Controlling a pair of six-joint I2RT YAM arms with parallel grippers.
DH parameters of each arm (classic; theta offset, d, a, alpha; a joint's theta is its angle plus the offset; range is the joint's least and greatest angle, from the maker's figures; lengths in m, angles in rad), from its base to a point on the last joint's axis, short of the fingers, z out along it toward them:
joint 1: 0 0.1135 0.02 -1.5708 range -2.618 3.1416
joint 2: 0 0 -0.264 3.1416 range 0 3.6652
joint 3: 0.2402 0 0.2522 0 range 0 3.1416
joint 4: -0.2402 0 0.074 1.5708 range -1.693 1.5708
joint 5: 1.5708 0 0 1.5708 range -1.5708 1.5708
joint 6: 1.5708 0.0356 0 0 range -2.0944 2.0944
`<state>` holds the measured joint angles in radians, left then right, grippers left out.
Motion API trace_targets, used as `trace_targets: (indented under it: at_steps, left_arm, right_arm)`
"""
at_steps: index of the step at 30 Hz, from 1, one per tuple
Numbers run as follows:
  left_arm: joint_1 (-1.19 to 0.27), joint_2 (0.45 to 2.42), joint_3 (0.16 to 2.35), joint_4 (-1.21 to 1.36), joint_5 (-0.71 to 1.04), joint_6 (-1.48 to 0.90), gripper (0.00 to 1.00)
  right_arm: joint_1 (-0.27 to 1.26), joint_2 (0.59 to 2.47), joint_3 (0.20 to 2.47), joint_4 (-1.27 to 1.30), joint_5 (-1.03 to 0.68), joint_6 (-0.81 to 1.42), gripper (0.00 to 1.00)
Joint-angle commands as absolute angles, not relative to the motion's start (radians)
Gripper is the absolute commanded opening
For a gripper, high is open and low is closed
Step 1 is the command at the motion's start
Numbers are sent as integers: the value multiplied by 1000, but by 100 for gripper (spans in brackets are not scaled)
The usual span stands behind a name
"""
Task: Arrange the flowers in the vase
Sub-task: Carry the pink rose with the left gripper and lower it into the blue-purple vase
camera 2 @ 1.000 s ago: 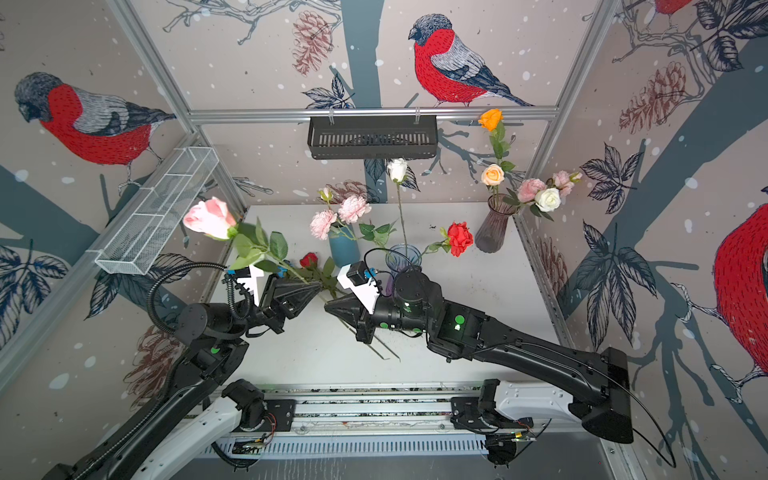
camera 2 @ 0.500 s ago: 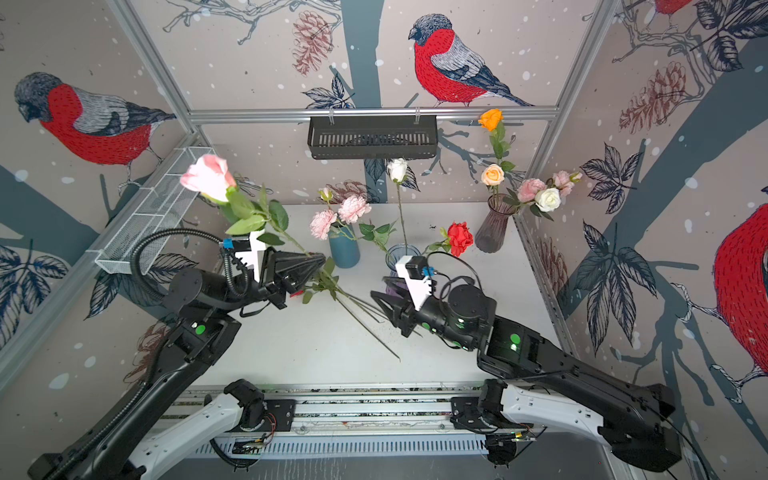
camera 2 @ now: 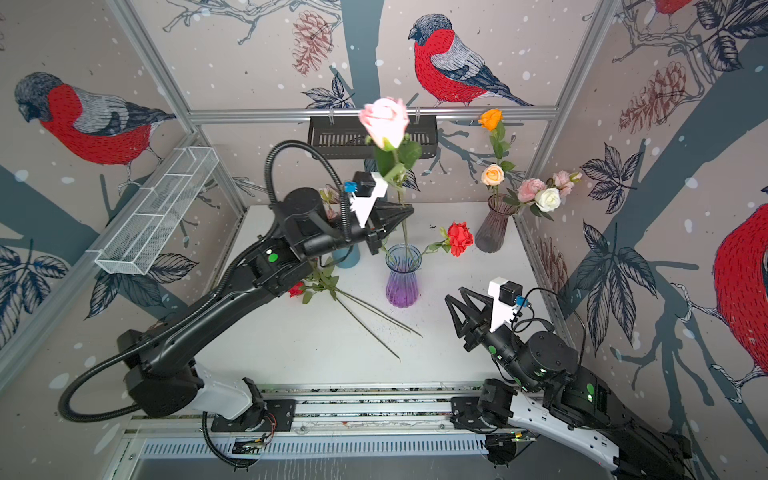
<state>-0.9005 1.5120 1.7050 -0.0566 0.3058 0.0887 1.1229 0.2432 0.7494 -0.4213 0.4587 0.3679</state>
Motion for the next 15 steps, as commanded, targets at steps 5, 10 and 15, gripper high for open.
trace_targets:
  at_steps: [5, 10, 15]
  left_arm:
    - [-953, 1642, 1865, -242, 80, 245, 0]
    - [-963, 1678, 1914, -313, 42, 249, 0]
    - [-963, 1664, 1893, -341, 13, 250, 0]
  right_arm:
    - [1139, 189, 753, -502, 557, 344, 48]
    - [1169, 147, 743, -526, 609, 336, 50]
    - [1212, 119, 744, -550, 658, 347, 50]
